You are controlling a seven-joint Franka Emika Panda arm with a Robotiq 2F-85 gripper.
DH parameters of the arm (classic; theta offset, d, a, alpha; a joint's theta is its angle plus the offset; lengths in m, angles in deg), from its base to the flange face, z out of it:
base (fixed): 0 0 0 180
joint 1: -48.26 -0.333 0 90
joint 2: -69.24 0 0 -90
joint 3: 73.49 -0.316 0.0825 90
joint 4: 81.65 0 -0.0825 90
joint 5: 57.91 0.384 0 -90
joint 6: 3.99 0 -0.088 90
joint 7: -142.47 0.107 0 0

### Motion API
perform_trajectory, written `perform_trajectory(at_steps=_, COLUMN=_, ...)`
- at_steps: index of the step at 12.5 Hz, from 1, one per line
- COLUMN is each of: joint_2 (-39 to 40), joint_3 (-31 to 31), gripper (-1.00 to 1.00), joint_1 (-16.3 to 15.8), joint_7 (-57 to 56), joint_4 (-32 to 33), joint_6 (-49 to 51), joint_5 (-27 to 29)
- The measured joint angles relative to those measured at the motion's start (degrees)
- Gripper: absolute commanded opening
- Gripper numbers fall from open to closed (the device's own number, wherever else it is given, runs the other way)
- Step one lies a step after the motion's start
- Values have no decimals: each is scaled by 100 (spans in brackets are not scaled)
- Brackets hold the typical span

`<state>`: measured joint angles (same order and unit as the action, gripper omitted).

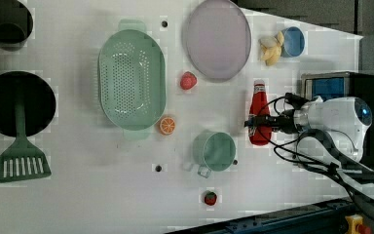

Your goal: Pick ketchup from plate and place it on table.

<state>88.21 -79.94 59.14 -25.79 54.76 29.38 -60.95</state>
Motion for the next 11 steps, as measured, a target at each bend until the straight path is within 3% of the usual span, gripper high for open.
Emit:
perform_trajectory(at_steps=1, joint_2=-21, joint_3=-3, gripper=100, joint_1=3, joint_7=11, joint_4=-11, joint_6=-42, joint_5=2)
perform_trajectory(at_steps=5, joint_2=-137, joint_3=-66, gripper=100, joint_1=-16, joint_7=137, joint_4=-481, joint_6=73, joint_5=49)
perform_trajectory(at_steps=11, joint_2=-823, joint_3=-173, gripper=100, joint_1=-15, joint_7=1902, joint_4=-2378, joint_6=2020, joint_5=62)
